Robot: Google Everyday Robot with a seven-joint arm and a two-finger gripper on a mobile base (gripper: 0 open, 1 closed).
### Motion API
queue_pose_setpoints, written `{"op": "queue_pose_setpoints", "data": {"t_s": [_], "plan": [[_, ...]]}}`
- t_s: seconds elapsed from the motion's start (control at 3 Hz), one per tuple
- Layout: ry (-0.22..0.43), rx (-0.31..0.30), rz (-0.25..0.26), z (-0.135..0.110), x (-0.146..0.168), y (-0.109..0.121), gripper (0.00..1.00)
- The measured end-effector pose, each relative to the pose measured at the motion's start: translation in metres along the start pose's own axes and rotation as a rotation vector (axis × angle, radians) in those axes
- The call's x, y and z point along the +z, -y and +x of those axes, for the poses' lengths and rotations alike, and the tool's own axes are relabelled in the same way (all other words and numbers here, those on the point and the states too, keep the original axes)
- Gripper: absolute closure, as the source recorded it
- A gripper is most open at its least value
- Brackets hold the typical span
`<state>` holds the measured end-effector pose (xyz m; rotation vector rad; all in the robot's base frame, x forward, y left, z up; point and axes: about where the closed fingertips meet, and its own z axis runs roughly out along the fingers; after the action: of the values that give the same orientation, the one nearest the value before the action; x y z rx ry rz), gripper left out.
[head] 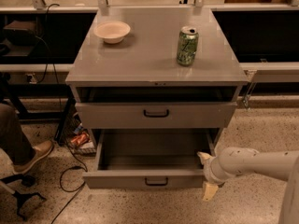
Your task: Open middle drawer
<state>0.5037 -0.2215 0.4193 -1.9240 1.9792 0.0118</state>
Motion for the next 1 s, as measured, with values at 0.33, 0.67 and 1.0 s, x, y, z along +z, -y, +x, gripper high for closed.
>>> {"op": "queue_pose_setpoints", "data": {"t_s": [0.33,0.67,1.0], "plan": [[-0.021,0.038,-0.046,0.0077,0.0033,-0.0013,0.19],[-0.033,0.092,-0.094,0.0166,0.0124,-0.0025,0.46],[-0.048,0.108,-0.094,0.0171,0.0067,-0.0081,0.70]]}}
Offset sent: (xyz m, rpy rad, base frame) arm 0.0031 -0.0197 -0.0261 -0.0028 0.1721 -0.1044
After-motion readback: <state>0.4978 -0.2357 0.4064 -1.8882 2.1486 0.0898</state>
